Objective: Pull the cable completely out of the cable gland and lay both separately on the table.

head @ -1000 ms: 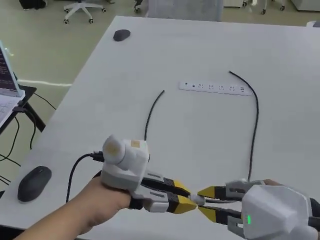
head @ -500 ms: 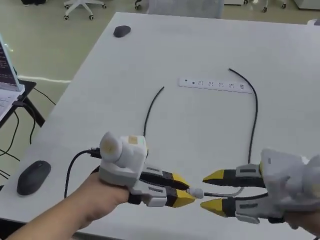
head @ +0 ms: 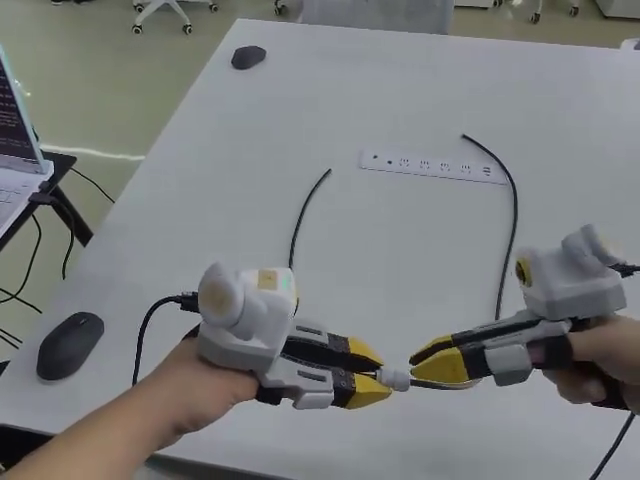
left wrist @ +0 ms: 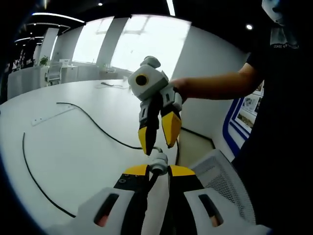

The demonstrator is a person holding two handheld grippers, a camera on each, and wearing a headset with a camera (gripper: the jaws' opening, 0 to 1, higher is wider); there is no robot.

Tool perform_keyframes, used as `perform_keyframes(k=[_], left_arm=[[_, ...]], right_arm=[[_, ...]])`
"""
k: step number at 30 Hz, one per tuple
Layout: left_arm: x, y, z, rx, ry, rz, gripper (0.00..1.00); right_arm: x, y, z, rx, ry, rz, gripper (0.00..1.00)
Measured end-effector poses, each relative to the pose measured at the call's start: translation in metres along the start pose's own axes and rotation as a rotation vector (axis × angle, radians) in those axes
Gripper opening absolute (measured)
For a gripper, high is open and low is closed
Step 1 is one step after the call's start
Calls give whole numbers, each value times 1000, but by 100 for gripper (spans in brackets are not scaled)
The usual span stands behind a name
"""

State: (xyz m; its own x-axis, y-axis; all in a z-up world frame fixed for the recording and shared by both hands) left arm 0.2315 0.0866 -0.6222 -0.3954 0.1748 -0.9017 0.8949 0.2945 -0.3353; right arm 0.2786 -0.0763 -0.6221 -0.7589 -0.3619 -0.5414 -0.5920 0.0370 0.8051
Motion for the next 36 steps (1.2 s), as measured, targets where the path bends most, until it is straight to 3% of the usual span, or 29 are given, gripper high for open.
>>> perform_keyframes(k=[3,6,13,19,24,26,28,29,30,36], left_arm=[[0,0,2,12,4,4,15],[-1,-1,3,17,7,10,15],[-5,-1,5,26,17,26,15],[-4,2,4,31,22,18,15],[-4,3,4,32,29,4,15],[-3,5,3,32,30,-4,15],[-3,5,2,38,29,-39,15],[-3,5,1,38,31,-44,15],[-4,5,1,39,31,-40,15],[-2,3,-1,34,15,-84,15]], right_arm=[[2,-3,4,-5,12,9,17],[2,1,7,-80,5,82,17],[4,-1,10,-86,63,89,13],[4,-1,10,-76,52,44,9],[4,4,11,-19,42,-124,9],[4,9,11,23,41,-250,9],[5,15,12,56,37,-311,9],[6,18,12,84,38,-371,9],[6,22,13,103,45,-479,8],[10,35,16,236,88,-738,8]])
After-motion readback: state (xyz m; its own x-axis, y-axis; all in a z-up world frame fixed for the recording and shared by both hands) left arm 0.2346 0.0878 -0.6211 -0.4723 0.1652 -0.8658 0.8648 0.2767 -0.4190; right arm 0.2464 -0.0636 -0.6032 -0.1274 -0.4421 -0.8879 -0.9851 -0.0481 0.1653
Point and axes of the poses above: the centre of the closed fingertips' face, and the gripper's own axes: z roughly forward along the fingers, y roughly to its left, x roughly out of its underside, the point moved 9 cm from there along -z, roughly backward along the fingers, and after that the axes turned 6 degrees about -y, right-handed, at the moved point
